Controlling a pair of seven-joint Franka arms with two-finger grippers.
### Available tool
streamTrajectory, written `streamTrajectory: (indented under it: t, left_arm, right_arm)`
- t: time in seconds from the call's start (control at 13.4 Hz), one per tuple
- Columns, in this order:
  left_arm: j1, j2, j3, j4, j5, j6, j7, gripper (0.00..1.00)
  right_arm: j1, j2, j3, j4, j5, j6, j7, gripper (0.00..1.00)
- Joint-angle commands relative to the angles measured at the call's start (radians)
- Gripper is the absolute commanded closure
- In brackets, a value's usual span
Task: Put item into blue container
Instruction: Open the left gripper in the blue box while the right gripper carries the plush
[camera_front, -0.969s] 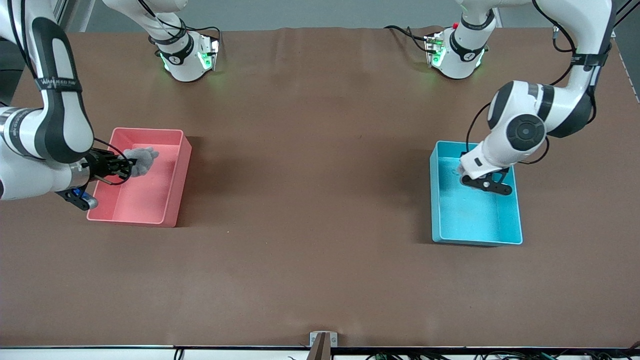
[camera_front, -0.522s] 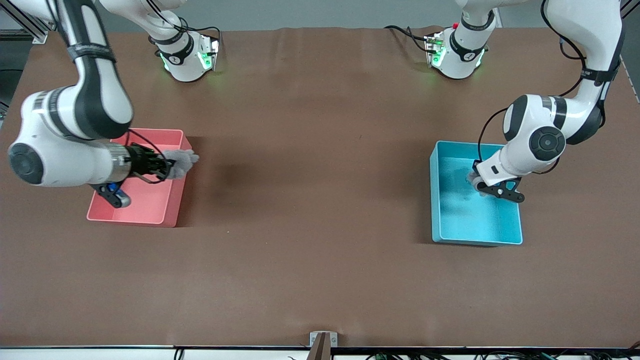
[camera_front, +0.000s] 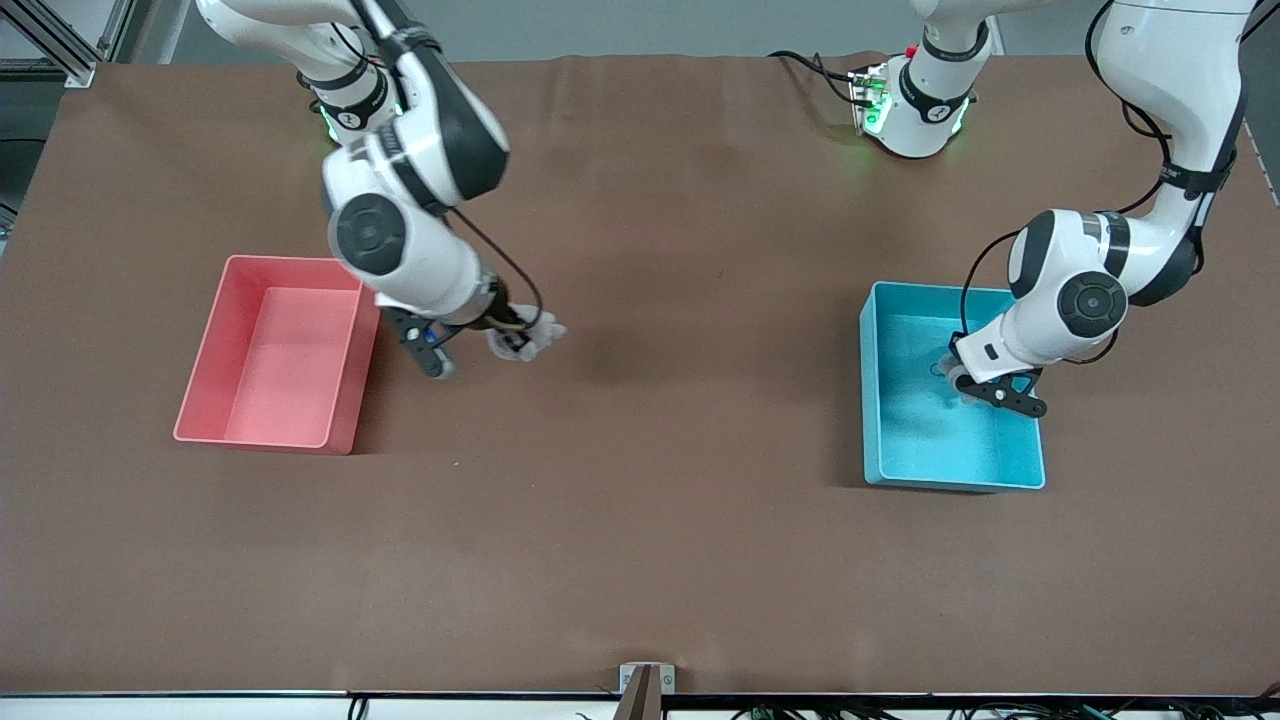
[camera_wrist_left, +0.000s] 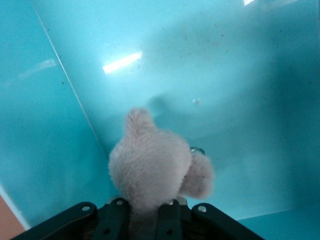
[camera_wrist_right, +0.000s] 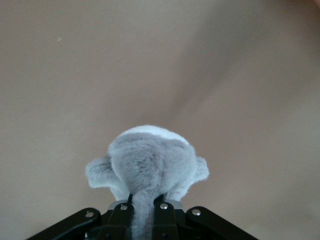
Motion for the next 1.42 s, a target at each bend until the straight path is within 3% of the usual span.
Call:
streamTrajectory:
  t: [0.0,0.15,0.3,0.37,0.52,0.67,0.75,0.82,0.89,1.04,1.34]
  left_arm:
    - [0.009,0.006,-0.010,0.013,0.021,0.004,0.009,0.75]
    - [0.009,0.002,-0.011,0.013,0.019,0.004,0.009,0.39]
    - [0.009,-0.002,-0.011,0.018,0.009,0.002,0.009,0.16]
    - [0.009,-0.010,-0.013,0.021,0.007,-0.004,0.005,0.15]
    - [0.002,-0.033,-0.016,0.030,0.004,-0.016,0.002,0.01]
    - [0.007,-0.040,-0.048,0.070,-0.040,-0.073,0.000,0.01]
    - [0.004,-0.040,-0.057,0.106,-0.081,-0.131,-0.001,0.01]
    - [0.001,-0.039,-0.070,0.151,-0.115,-0.198,-0.014,0.01]
    - [-0.001,-0.039,-0.091,0.195,-0.134,-0.261,-0.046,0.00]
    - [-0.001,-0.037,-0.113,0.248,-0.177,-0.308,-0.133,0.00]
    - [-0.007,-0.033,-0.227,0.298,-0.214,-0.345,-0.381,0.00]
  right_arm:
    - [0.062,0.056,-0.014,0.001,0.010,0.104,0.103,0.98]
    - [0.109,0.106,-0.014,0.006,0.012,0.177,0.167,0.98]
    - [0.157,0.167,-0.014,0.024,0.010,0.259,0.241,0.98]
    - [0.178,0.202,-0.016,0.049,0.007,0.281,0.277,0.98]
    - [0.203,0.265,-0.016,0.105,0.001,0.287,0.324,0.98]
    - [0.223,0.304,-0.017,0.124,0.001,0.303,0.338,0.95]
    - [0.224,0.307,-0.017,0.122,-0.002,0.312,0.338,0.65]
    - [0.224,0.308,-0.017,0.121,-0.002,0.313,0.339,0.13]
    - [0.224,0.310,-0.019,0.119,-0.010,0.310,0.339,0.00]
    - [0.223,0.307,-0.019,0.119,-0.033,0.301,0.338,0.00]
    - [0.207,0.240,-0.049,0.121,-0.123,0.205,0.313,0.00]
